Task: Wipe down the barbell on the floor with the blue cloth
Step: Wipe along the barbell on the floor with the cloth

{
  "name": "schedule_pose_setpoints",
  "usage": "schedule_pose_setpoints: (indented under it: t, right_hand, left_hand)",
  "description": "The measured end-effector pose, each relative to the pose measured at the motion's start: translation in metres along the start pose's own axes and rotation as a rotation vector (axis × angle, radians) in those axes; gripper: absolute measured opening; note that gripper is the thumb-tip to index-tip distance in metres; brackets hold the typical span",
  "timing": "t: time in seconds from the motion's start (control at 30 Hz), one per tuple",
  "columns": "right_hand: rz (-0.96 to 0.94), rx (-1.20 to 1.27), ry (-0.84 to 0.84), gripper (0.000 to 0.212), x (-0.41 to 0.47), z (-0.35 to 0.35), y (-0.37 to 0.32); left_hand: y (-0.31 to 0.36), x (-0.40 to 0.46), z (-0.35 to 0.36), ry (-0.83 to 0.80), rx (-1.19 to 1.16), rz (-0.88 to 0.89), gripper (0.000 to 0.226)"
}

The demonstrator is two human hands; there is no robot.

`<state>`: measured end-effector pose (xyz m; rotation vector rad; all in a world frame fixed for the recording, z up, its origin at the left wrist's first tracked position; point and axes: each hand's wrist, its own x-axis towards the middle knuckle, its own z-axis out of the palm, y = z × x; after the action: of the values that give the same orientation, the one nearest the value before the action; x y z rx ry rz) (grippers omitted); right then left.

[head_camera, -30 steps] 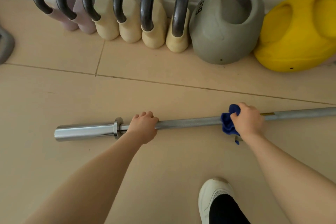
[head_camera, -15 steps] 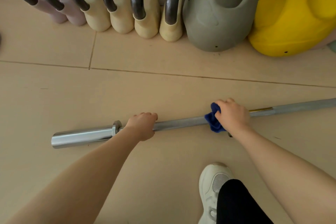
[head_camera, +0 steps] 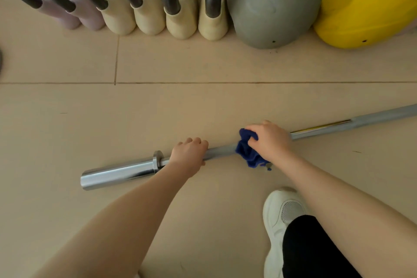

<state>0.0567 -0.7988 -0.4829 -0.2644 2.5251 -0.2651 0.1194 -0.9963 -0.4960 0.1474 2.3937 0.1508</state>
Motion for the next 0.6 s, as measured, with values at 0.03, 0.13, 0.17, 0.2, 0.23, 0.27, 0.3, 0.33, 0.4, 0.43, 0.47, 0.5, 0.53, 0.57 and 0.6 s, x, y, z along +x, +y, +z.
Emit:
schedule_pose_setpoints:
  t: [0.03, 0.13, 0.17, 0.2, 0.23, 0.27, 0.3, 0.33, 0.4, 0.43, 0.47, 0.5, 0.53, 0.57, 0.6]
  right_hand:
    - [0.065, -0.027, 0.058, 0.026, 0.000, -0.002, 0.012]
    - [0.208, -0.081, 0.139, 0.020, -0.005, -0.004, 0.016]
    - [0.210, -0.080, 0.117, 0.018, -0.006, -0.001, 0.006]
    - [0.194, -0.073, 0.074, 0.017, -0.006, 0.001, -0.009]
    - [0.164, -0.058, 0.028, 0.016, -0.006, 0.004, -0.026]
    - [0.130, -0.031, -0.016, 0.017, -0.006, 0.008, -0.044]
    - [0.087, -0.002, -0.058, 0.019, -0.008, 0.014, -0.062]
    - [0.028, 0.022, -0.089, 0.022, -0.011, 0.021, -0.079]
    - [-0.088, 0.047, -0.131, 0.025, -0.017, 0.033, -0.102]
    - [-0.115, 0.040, -0.132, 0.026, -0.018, 0.034, -0.103]
    - [-0.107, 0.019, -0.111, 0.027, -0.016, 0.032, -0.099]
    - [-0.073, -0.018, -0.080, 0.026, -0.013, 0.027, -0.090]
    - [-0.020, -0.065, -0.055, 0.023, -0.010, 0.020, -0.080]
    - [0.042, -0.112, -0.032, 0.021, -0.008, 0.013, -0.069]
    - [0.098, -0.150, -0.012, 0.019, -0.008, 0.007, -0.062]
  left_hand:
    - [-0.002, 0.001, 0.000, -0.001, -0.004, 0.011, 0.034]
    - [-0.006, 0.001, 0.000, 0.003, -0.024, 0.041, 0.034]
    - [-0.007, 0.001, 0.000, 0.006, -0.022, 0.053, 0.034]
    - [-0.008, 0.000, 0.000, 0.011, -0.019, 0.064, 0.035]
    - [-0.008, -0.002, 0.000, 0.014, -0.018, 0.074, 0.036]
    - [-0.009, -0.003, 0.000, 0.018, -0.020, 0.080, 0.036]
    - [-0.012, -0.005, 0.000, 0.025, -0.020, 0.081, 0.036]
    - [-0.016, -0.008, 0.001, 0.029, -0.019, 0.077, 0.035]
    - [-0.031, -0.014, 0.002, 0.021, -0.043, 0.056, 0.032]
    - [-0.041, -0.017, 0.002, 0.008, -0.061, 0.046, 0.032]
    - [-0.051, -0.022, 0.002, -0.009, -0.071, 0.043, 0.033]
    - [-0.062, -0.027, 0.003, -0.019, -0.069, 0.045, 0.036]
    - [-0.073, -0.034, 0.005, -0.010, -0.055, 0.053, 0.040]
    - [-0.082, -0.041, 0.007, 0.012, -0.037, 0.061, 0.046]
    - [-0.089, -0.047, 0.009, 0.036, -0.040, 0.061, 0.052]
